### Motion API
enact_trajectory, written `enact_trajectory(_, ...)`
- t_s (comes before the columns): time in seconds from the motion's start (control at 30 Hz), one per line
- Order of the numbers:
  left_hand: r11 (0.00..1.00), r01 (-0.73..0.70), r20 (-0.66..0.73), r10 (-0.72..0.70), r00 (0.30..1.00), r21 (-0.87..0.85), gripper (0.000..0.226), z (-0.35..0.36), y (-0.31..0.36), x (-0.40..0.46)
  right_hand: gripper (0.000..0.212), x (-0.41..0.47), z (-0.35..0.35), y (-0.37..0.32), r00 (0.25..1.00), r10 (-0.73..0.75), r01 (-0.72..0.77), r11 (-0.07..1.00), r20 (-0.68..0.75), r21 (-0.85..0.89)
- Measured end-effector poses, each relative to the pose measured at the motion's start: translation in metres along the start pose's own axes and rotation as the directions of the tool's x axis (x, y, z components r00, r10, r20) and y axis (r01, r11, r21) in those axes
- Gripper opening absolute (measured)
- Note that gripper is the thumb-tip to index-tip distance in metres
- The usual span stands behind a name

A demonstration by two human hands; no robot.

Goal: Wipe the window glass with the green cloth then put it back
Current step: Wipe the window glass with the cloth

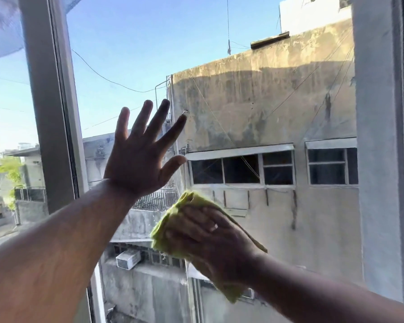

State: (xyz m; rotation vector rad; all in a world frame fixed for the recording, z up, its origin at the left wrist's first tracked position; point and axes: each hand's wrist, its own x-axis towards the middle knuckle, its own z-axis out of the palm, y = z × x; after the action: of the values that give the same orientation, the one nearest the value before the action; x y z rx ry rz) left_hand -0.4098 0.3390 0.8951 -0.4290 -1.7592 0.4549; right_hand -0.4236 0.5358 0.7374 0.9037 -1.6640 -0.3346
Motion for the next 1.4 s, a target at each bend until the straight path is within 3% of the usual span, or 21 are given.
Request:
enact_trajectory(0.07,1.000,0.005,0.007,-0.005,1.000,-0.014,0.077,-0.002,0.000,-0.001,0.054,-0.010,-0.007,0.010,0.941,-0.314,0.320,0.947,0.128,-0.028)
enact_trajectory(0.13,1.000,0.005,0.009,-0.005,1.000,-0.018,0.078,-0.003,0.000,-0.001,0.046,-0.005,-0.019,0.048,0.930,-0.357,0.363,0.931,0.089,-0.049)
enact_trajectory(0.23,1.000,0.004,-0.011,-0.004,1.000,-0.016,0.078,0.001,0.000,-0.001,0.043,-0.003,-0.042,0.122,0.987,0.096,-0.101,0.995,-0.125,-0.028)
enact_trajectory(0.3,1.000,0.007,-0.020,-0.008,1.000,-0.015,0.077,0.002,0.001,-0.001,0.048,-0.008,-0.056,0.156,0.890,0.411,-0.422,0.907,-0.198,-0.016)
enact_trajectory(0.37,1.000,0.007,-0.016,-0.008,1.000,-0.019,0.076,0.002,0.000,0.000,0.055,0.004,-0.049,0.148,0.718,0.647,-0.664,0.747,-0.256,0.025)
enact_trajectory(0.43,1.000,0.011,-0.005,-0.011,1.000,-0.020,0.074,0.003,0.000,0.000,0.061,0.021,-0.033,0.104,0.600,0.748,-0.760,0.643,-0.285,0.087)
enact_trajectory(0.47,1.000,0.012,-0.003,-0.012,1.000,-0.014,0.073,0.003,0.000,-0.001,0.064,0.026,-0.022,0.074,0.658,0.698,-0.704,0.703,-0.283,0.099)
enact_trajectory(0.5,1.000,0.010,-0.004,-0.010,1.000,-0.009,0.071,0.002,0.000,-0.002,0.066,0.025,-0.010,0.045,0.786,0.566,-0.563,0.821,-0.247,0.089)
enact_trajectory(0.57,1.000,0.005,-0.009,-0.005,1.000,-0.010,0.070,0.000,0.000,-0.001,0.065,0.008,0.007,0.001,0.989,0.117,-0.115,0.993,-0.095,0.026)
enact_trajectory(0.63,1.000,0.003,-0.011,-0.003,1.000,-0.025,0.071,-0.002,-0.001,-0.002,0.059,-0.016,0.010,0.002,0.965,-0.255,0.256,0.967,0.067,-0.005)
enact_trajectory(0.67,1.000,0.004,-0.011,-0.005,1.000,-0.028,0.073,-0.002,-0.001,-0.003,0.059,-0.024,0.006,0.020,0.939,-0.329,0.332,0.943,0.100,-0.021)
enact_trajectory(0.73,1.000,0.004,-0.015,-0.005,1.000,-0.015,0.075,0.000,-0.001,-0.003,0.059,-0.035,-0.007,0.073,0.972,-0.224,0.227,0.973,0.067,-0.038)
enact_trajectory(0.83,1.000,0.007,-0.024,-0.007,1.000,-0.011,0.076,0.002,0.001,-0.003,0.052,-0.060,-0.041,0.152,0.965,0.256,-0.260,0.963,-0.061,-0.069)
enact_trajectory(0.97,1.000,0.004,-0.022,-0.005,1.000,-0.016,0.074,0.002,0.001,0.000,0.058,-0.032,-0.039,0.127,0.622,0.746,-0.763,0.646,-0.240,0.030)
enact_trajectory(1.0,1.000,0.005,-0.024,-0.005,1.000,-0.012,0.074,0.002,0.002,-0.001,0.062,-0.015,-0.030,0.099,0.567,0.778,-0.796,0.602,-0.270,0.063)
enact_trajectory(1.03,1.000,0.005,-0.028,-0.005,1.000,-0.005,0.072,0.003,0.002,-0.002,0.067,0.000,-0.019,0.067,0.599,0.751,-0.764,0.640,-0.278,0.085)
enact_trajectory(1.13,1.000,0.011,-0.035,-0.010,0.999,0.005,0.069,0.002,0.003,-0.003,0.072,0.016,0.008,-0.014,0.939,0.322,-0.320,0.947,-0.124,0.038)
enact_trajectory(1.17,1.000,0.006,-0.031,-0.006,1.000,-0.003,0.068,0.001,0.001,-0.003,0.069,0.009,0.013,-0.022,0.988,0.146,-0.145,0.989,-0.048,0.023)
enact_trajectory(1.27,1.000,-0.002,-0.010,0.002,1.000,-0.023,0.069,-0.002,-0.002,-0.005,0.058,-0.014,0.000,0.030,0.988,-0.157,0.156,0.987,0.013,0.039)
enact_trajectory(1.33,1.000,-0.001,-0.005,0.001,1.000,-0.018,0.070,-0.003,0.000,-0.005,0.063,-0.041,-0.017,0.094,0.996,0.039,-0.038,0.999,-0.085,0.015)
enact_trajectory(1.4,1.000,0.006,-0.009,-0.006,1.000,-0.017,0.071,-0.002,0.003,-0.004,0.075,-0.078,-0.044,0.160,0.869,0.473,-0.474,0.880,-0.146,0.032)
